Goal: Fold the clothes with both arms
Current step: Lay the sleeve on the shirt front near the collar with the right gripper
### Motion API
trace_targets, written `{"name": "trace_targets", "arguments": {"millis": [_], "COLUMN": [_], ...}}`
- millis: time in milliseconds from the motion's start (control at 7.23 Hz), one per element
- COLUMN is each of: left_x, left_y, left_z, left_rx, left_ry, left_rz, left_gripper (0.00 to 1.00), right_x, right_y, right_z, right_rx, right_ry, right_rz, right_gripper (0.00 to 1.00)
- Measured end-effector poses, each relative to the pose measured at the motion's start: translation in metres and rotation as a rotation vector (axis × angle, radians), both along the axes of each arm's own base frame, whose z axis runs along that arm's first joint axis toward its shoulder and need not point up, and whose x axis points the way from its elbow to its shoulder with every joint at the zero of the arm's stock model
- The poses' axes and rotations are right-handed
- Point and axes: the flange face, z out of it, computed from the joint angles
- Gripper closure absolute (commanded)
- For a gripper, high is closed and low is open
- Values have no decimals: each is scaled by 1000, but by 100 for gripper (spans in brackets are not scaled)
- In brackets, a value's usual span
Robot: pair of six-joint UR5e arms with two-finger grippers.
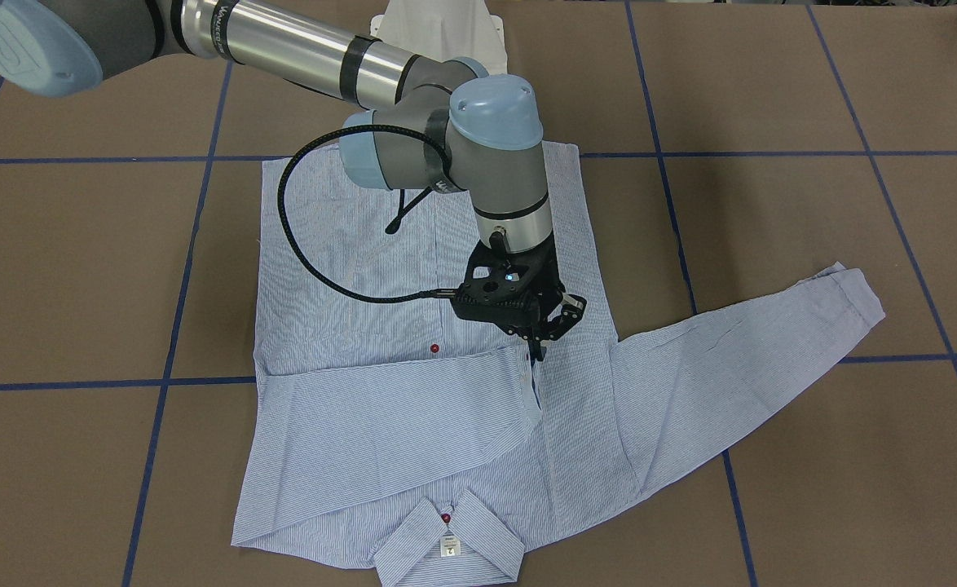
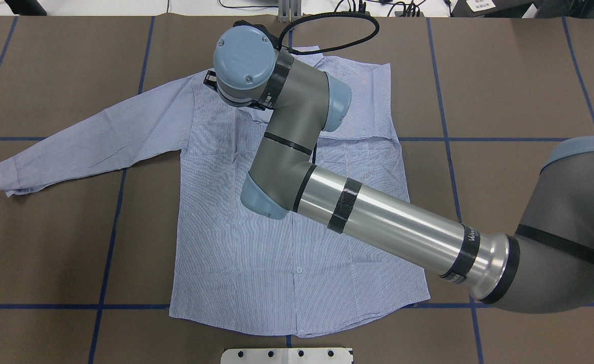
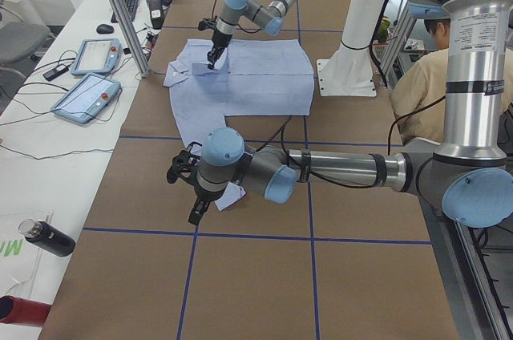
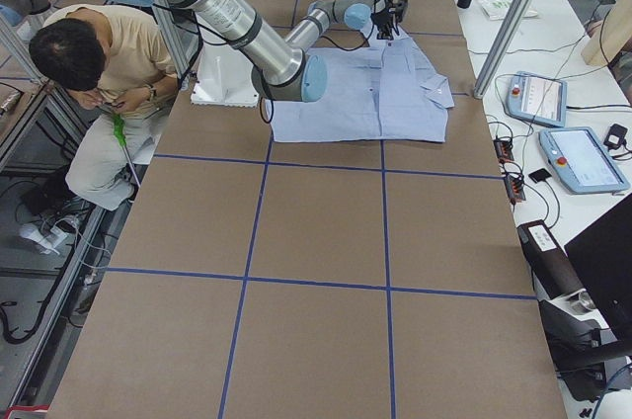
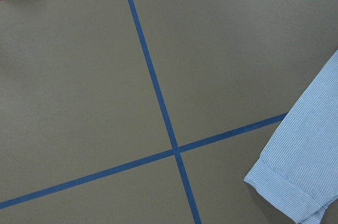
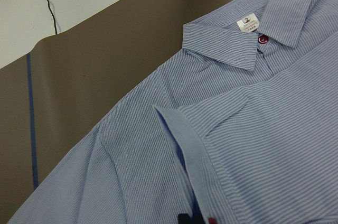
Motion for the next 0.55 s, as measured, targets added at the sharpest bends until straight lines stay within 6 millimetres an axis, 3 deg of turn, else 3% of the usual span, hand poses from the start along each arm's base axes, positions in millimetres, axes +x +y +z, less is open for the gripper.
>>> {"name": "trace_targets", "arguments": {"millis": [138, 277, 415, 554], "left_x": [0, 0, 0, 0], "left_y": [0, 0, 0, 0], "left_z": [0, -1, -1, -1], "left_rx": [1, 1, 0, 1], "left_ry": [0, 0, 1, 1], "left_rz": [0, 0, 0, 0], "left_gripper": [0, 0, 0, 0], "right_x": [0, -1, -6, -9], "right_y": [-1, -3, -6, -9], "right_z": [-2, -3, -5, -6], "right_rx": [1, 1, -3, -5], "right_ry": [-1, 2, 11, 18], "right_rz": [7, 14, 20, 25], "right_gripper": [100, 70, 3, 1]}}
